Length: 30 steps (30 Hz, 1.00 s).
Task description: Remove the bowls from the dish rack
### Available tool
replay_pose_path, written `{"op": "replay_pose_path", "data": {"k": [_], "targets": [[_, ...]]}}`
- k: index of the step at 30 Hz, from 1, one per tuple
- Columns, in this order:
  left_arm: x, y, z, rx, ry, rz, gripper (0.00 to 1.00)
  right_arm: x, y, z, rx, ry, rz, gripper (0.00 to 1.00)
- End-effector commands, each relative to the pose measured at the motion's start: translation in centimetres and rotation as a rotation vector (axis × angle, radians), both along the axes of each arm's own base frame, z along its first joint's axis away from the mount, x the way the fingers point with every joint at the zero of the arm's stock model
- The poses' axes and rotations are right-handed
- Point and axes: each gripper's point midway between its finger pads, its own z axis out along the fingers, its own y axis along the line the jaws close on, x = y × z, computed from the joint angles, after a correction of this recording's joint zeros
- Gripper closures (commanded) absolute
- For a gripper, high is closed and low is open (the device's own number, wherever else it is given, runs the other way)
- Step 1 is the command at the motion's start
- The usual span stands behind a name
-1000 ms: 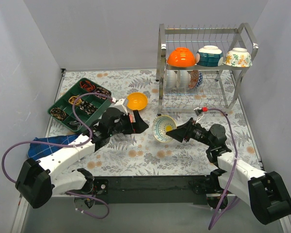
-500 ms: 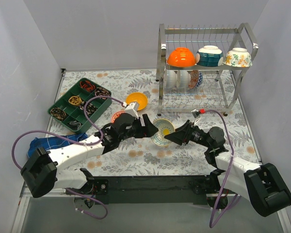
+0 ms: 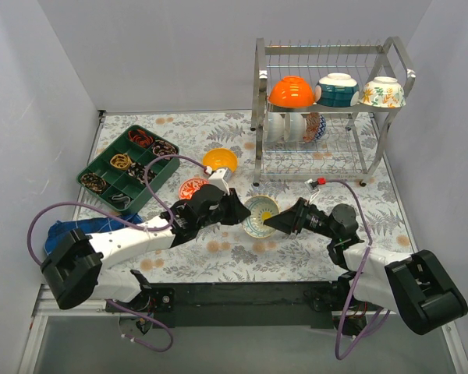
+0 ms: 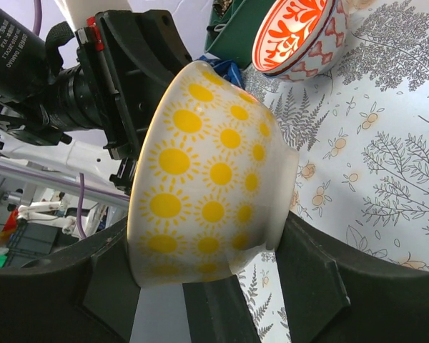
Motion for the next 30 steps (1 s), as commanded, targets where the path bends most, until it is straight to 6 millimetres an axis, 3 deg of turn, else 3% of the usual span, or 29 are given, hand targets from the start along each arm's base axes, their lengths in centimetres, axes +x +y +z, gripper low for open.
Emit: {"op": "replay_pose_path", "data": {"k": [1,3,6,7,9,10,12,20,25,30], "targets": [[0.0,0.4,-0.6,0.035,-0.017,0.012,1.0,-0.1,0.3,2.0,0.043,-0.124,0.015,0.58],[0.4,1.2,-0.4,0.057,-0.036,0.04,1.0,0.3,0.2,1.0,0.015,-0.098,-0.01,0.38],[0.7,3.0,-1.1,0.143,-0.038,0.093,1.0,1.1,-0.3,-0.3,-0.042,-0.109,-0.069,0.24],[0.7,3.6,-1.2,0.178,-0.037,0.102,1.0,1.2,-0.5,-1.6,-0.086,-0.074,-0.082,0.17],[1.1,4.5,-1.3,0.217,-0.043,0.134,1.0,2.2,-1.1,-2.0,-0.144,-0.125,-0.136,0.12],[1.0,5.0,-1.6,0.245,-0.037,0.139,1.0,2.3,-1.4,-3.3,-0.193,-0.085,-0.151,0.08],[1.4,5.6,-1.7,0.267,-0.033,0.154,1.0,3.5,-2.2,-2.8,-0.246,-0.154,-0.226,0.03],[3.3,5.7,-3.2,0.298,0.051,0.133,1.0,5.6,-5.7,-2.7,-0.433,-0.231,-0.42,0.02],[5.9,5.3,-3.2,0.283,0.079,0.14,1.0,5.0,-5.8,-3.1,-0.438,-0.226,-0.406,0.03],[8.0,5.5,-4.9,0.303,0.119,0.146,1.0,4.7,-5.9,-3.3,-0.44,-0.221,-0.4,0.03]]}}
